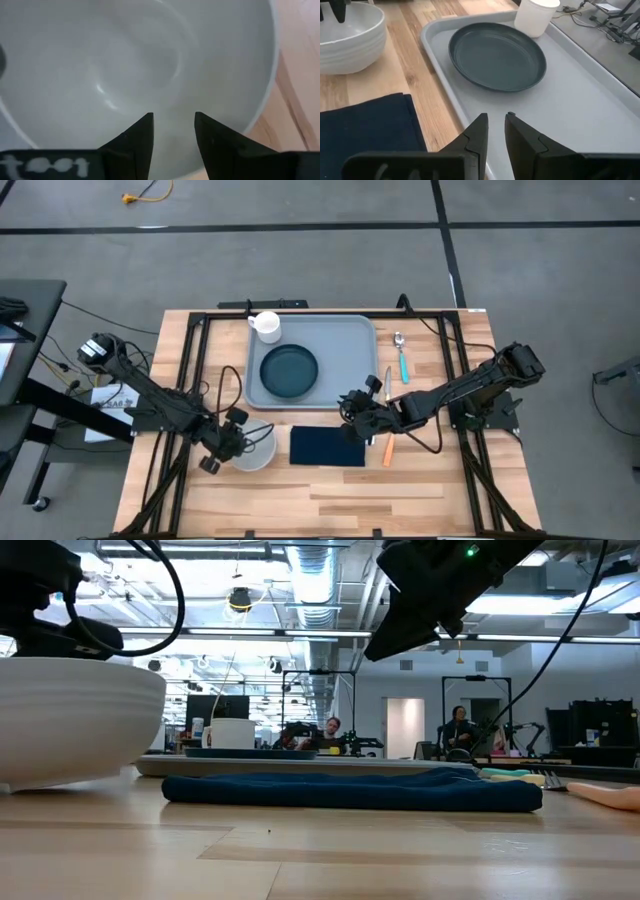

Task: Set up tray
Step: Put the white bowl on the black plate

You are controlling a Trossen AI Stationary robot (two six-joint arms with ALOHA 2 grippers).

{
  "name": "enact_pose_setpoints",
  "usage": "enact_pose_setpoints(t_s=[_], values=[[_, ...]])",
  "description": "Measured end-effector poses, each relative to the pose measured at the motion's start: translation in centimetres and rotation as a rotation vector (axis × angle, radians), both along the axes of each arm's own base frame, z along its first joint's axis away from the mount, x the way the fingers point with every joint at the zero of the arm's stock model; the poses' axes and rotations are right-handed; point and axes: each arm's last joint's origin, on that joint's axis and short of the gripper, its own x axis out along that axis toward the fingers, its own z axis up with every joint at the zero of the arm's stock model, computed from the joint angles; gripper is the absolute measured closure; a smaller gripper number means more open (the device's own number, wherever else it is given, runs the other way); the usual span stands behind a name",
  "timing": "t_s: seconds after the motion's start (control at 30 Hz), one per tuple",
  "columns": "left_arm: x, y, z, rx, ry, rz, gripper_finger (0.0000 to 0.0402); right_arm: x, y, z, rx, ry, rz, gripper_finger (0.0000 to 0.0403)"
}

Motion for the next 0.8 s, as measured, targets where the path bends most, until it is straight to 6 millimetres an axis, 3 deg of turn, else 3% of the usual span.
enact_pose_setpoints(t_s=[0.23,0.43,0.67,0.8], values=[[0.2,0.2,0.4,0.079,-0.045,0.021,0.0269,0.0,0.0,0.0,0.000,0.000,0.000,0.0344],[1.3,0.0,3.5,0.205,-0.178,0.038,0.0269,0.0,0.0,0.0,0.001,-0.001,0.000,0.0344],[2.0,-1.1,8.1,0.029,-0.165,-0.043,0.0269,0.0,0.0,0.0,0.002,-0.001,0.001,0.0344],[1.3,-1.8,8.8,-0.048,-0.098,-0.055,0.0269,0.0,0.0,0.0,0.002,0.000,0.001,0.0344]])
